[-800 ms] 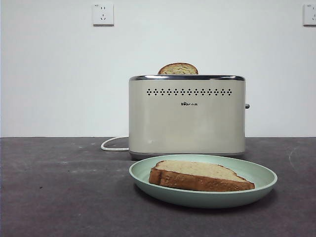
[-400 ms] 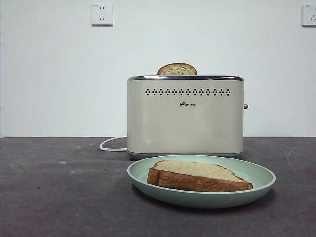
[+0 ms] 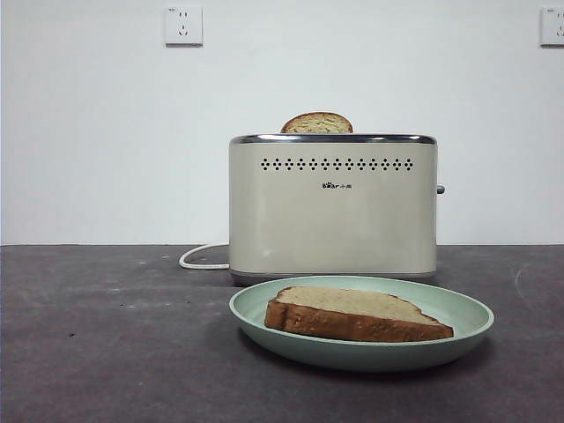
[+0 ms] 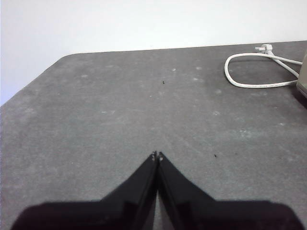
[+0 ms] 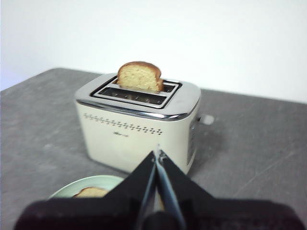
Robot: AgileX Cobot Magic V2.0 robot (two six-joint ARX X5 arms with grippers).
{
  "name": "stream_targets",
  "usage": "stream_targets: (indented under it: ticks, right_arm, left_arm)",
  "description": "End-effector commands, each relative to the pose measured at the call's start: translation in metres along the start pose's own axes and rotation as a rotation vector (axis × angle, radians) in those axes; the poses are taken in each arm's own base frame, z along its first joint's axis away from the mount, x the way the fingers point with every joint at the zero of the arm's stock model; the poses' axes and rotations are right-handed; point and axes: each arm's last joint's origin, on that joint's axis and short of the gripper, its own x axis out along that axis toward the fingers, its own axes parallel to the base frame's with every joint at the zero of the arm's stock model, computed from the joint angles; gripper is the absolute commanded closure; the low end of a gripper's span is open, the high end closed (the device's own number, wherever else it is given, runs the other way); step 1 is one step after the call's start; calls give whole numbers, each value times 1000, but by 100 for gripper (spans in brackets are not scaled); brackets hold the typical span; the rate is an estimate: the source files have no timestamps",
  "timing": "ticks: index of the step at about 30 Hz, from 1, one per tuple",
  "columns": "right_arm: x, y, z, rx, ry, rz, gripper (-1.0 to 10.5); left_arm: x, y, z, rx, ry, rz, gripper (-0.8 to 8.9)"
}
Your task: Take the bread from the toaster,put the bread on the plate,put the plate on the table
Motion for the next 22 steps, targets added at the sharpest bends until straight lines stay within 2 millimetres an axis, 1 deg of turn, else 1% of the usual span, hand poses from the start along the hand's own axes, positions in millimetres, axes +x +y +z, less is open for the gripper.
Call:
stream_targets:
  ticks: [1,5,8,11,17,22]
  right_arm:
    - [12,-3,-33,-9,-39,-38,945]
    - [19,-7,-69,4,-50,-163,945]
    - [22,-8,-91,22,-45,-235,945]
    - [24,-8,-109,26,-32,-263,945]
    - [27,-7,-132,38,-24,-258,945]
    - [33,-8,-151,93,21,-255,945]
  left_arm:
    - [1,0,-3,-10,4,3,817]
    - [1,0,-3,-10,4,3,817]
    - [1,0,-3,-10,4,3,817]
    - [1,0,-3,-10,4,3,817]
    - [1,0,-3,-10,4,3,817]
    - [1,0,-3,-10,4,3,817]
